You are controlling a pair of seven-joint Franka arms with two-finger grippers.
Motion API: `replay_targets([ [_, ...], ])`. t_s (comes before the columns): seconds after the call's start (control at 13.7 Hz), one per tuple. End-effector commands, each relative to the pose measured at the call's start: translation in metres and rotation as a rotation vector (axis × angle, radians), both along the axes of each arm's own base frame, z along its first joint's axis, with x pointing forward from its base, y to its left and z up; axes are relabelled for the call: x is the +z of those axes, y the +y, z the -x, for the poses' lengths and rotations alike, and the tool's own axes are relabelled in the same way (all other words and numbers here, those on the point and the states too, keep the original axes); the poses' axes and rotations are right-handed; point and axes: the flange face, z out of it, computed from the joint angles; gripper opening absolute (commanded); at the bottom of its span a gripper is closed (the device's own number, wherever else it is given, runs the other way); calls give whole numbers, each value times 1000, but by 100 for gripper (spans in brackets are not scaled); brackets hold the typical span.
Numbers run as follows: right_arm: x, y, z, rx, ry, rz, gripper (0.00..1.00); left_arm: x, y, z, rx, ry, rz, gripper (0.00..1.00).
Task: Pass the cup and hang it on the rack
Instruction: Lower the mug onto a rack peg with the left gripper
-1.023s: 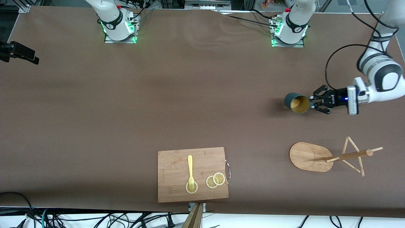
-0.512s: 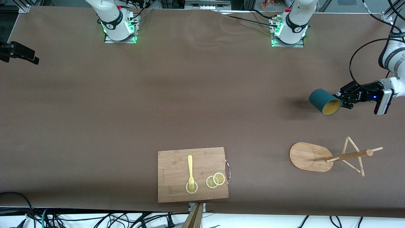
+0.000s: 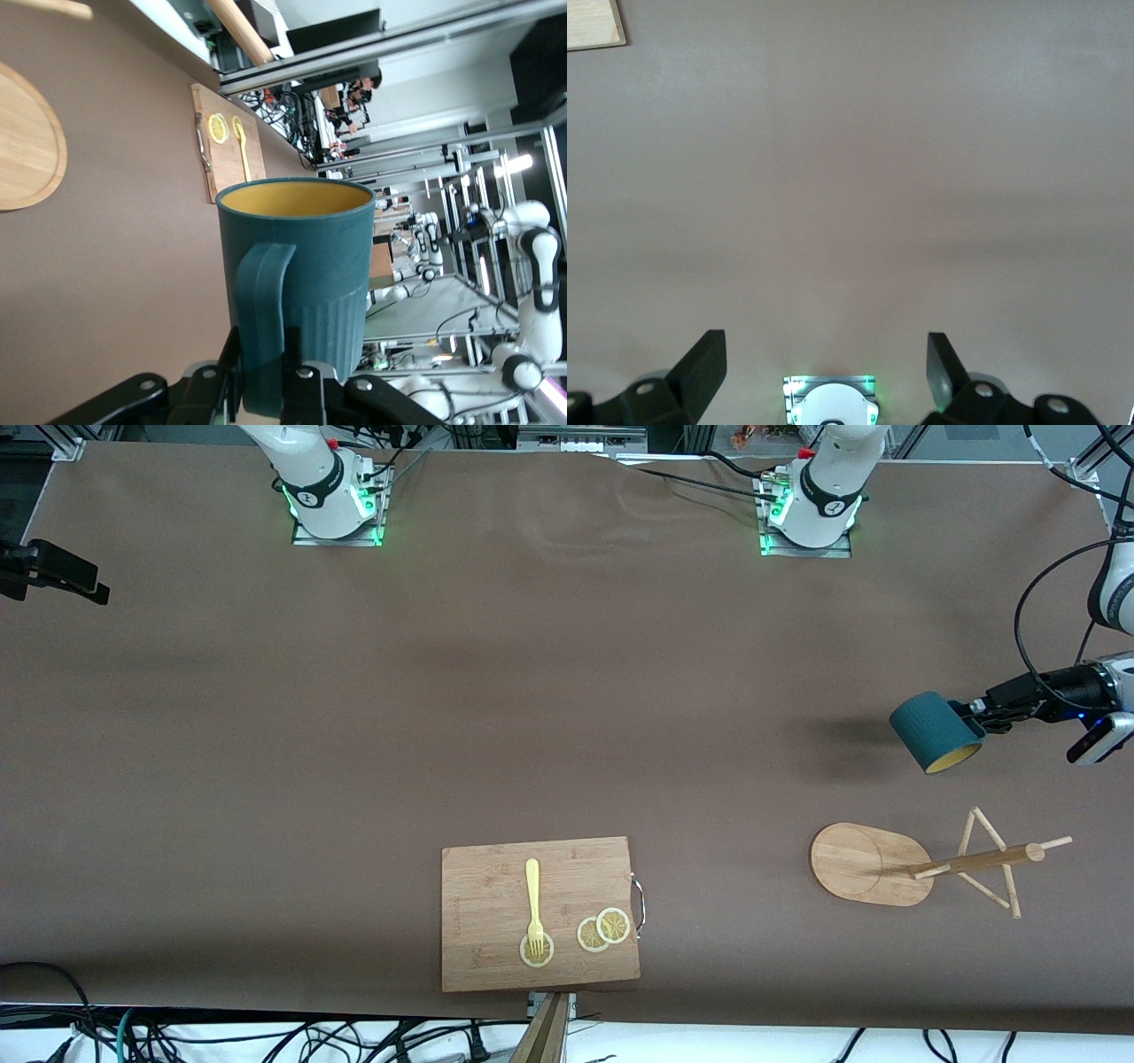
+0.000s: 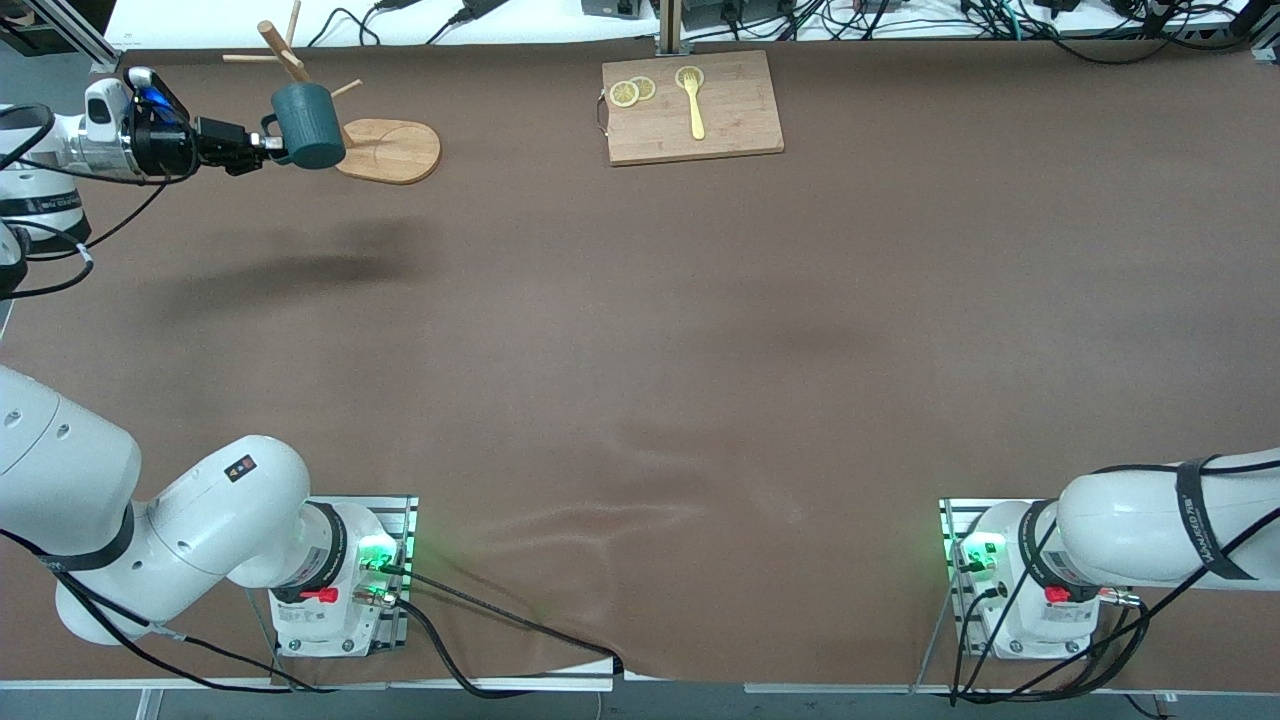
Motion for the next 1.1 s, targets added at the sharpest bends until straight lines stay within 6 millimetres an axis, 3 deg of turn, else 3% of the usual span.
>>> replay_targets([
  [0.0,3,-5,2,9,-11,-19,100,-3,10,-24,23,86,40,0],
  [0.44,3,-8,2,4,-11,-19,100,18,12,-61,94,261,89,0],
  [0.8,3,-7,2,6,-11,-21,100,2,24,-73,131,357,127,0],
  [1.02,3,-7,2,6,-11,-21,100,5,32,-83,149,374,124,0],
])
